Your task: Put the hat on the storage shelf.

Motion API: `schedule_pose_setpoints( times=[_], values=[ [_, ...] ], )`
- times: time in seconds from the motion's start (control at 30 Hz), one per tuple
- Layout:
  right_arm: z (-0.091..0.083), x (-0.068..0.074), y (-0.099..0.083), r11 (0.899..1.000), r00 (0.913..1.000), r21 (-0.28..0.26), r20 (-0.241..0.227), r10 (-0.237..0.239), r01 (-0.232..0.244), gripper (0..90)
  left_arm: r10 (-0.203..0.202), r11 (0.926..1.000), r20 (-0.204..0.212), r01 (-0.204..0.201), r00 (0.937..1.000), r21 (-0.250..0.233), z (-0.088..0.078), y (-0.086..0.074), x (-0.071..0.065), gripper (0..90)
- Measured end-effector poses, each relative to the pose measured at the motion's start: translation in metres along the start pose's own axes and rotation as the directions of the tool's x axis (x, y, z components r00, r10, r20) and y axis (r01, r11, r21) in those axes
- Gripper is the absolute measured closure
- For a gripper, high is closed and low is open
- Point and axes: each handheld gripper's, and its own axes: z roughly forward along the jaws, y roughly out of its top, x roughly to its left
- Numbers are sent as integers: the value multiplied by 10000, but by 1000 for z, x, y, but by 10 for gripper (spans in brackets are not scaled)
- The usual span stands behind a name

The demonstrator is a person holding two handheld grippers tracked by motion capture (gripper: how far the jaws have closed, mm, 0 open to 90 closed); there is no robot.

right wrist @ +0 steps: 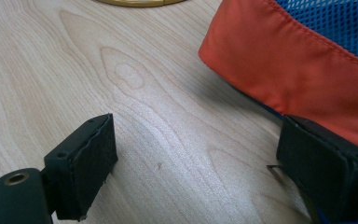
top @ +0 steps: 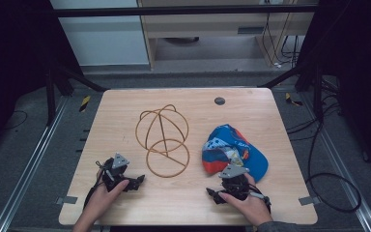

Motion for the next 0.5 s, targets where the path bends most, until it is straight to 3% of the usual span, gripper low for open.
schedule_pose_setpoints(
  times=[0.5],
  values=[
    [-5,1,2,9998,9998,184,198,-23,19,105,-45,10000,-28,45,10000,14,-1,-1,-1,0]
  ],
)
